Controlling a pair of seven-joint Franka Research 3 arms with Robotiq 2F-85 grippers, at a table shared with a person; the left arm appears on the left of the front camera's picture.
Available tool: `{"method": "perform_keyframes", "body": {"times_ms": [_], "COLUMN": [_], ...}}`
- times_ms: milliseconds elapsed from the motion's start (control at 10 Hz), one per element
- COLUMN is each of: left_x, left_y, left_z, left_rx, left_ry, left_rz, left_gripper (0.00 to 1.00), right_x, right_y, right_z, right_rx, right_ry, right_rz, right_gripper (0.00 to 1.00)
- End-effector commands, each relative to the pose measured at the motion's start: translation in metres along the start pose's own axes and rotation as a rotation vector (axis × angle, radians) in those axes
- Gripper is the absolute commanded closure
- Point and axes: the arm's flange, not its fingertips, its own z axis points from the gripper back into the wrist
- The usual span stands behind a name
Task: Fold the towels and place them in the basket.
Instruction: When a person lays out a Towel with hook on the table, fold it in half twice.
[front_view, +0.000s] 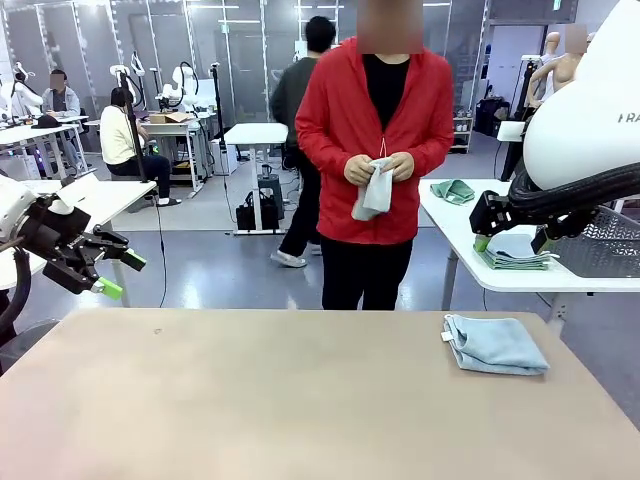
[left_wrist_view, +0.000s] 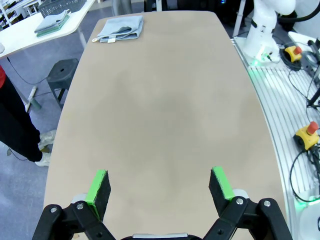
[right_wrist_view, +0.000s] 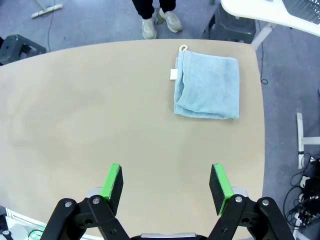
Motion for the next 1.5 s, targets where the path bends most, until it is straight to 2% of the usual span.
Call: {"method": "perform_keyframes", "body": {"times_ms": [0,1400], "left_x": [0.002,0.002], "left_y": [0.0004,0.0004], "left_z": [0.0004,0.0004], "left_rx": [0.008,0.008], "left_ry": [0.003,0.003], "left_rz": [0.005,0.005], "left_gripper": [0.0,0.0], "right_x": [0.0027,0.0027], "right_y": [0.0016,0.0016], "right_z": [-0.0007,-0.0007], "right_rx": [-0.016,-0.016], "right_ry": [-0.005,-0.005], "right_rz": [-0.009,-0.009], "right_gripper": [0.13,0.13]}}
